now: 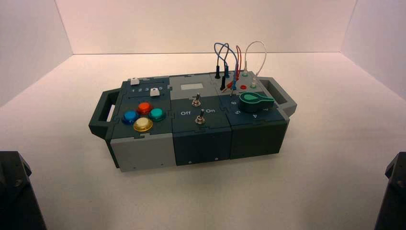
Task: Pull the white wire.
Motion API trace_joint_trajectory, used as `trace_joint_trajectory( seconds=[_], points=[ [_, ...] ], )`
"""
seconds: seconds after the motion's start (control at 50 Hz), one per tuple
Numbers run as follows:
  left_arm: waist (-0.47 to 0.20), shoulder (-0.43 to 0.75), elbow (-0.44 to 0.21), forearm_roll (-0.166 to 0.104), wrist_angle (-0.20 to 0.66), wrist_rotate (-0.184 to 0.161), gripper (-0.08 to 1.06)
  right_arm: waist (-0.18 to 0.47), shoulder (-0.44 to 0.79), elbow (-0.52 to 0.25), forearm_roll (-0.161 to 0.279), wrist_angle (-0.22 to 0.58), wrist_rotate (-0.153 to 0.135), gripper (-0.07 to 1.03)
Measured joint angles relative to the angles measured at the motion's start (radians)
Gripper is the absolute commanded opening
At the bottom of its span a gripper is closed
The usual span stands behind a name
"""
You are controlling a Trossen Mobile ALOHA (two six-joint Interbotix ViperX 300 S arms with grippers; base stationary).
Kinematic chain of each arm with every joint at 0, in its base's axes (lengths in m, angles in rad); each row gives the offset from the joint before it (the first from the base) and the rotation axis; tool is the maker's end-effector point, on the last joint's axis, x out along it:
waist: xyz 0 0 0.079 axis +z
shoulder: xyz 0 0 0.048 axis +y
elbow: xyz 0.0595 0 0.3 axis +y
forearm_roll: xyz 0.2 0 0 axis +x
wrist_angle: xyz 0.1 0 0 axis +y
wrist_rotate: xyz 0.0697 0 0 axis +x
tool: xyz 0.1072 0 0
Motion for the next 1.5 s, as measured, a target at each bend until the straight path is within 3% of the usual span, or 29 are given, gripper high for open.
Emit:
trace_joint_trajectory(
  seconds=[0.6,0.82,0.98,1.2,1.32,1.5],
  points=[
    [0.0,0.005,0.002,0.0,0.018,-0.002,-0.03,0.003,-0.003,0.0,0.0,0.012,0.0,-0.03],
    [-0.023,0.006,-0.017,-0.026,0.084,-0.029,-0.03,0.043,-0.005,-0.008,0.021,0.081,0.002,-0.02],
    [-0.061,0.002,-0.031,-0.04,0.169,-0.066,-0.03,0.071,-0.005,-0.035,0.063,0.175,0.002,-0.03],
    [-0.094,-0.044,-0.067,-0.046,0.403,-0.129,-0.03,0.081,-0.011,-0.055,0.115,0.313,0.005,-0.02],
    [-0.143,-0.057,-0.087,-0.048,0.526,-0.141,-0.03,0.083,-0.014,-0.074,0.137,0.403,0.005,-0.02],
    [-0.249,-0.049,-0.094,-0.049,0.612,-0.141,-0.03,0.084,-0.015,-0.084,0.184,0.537,0.006,-0.02]
  ],
)
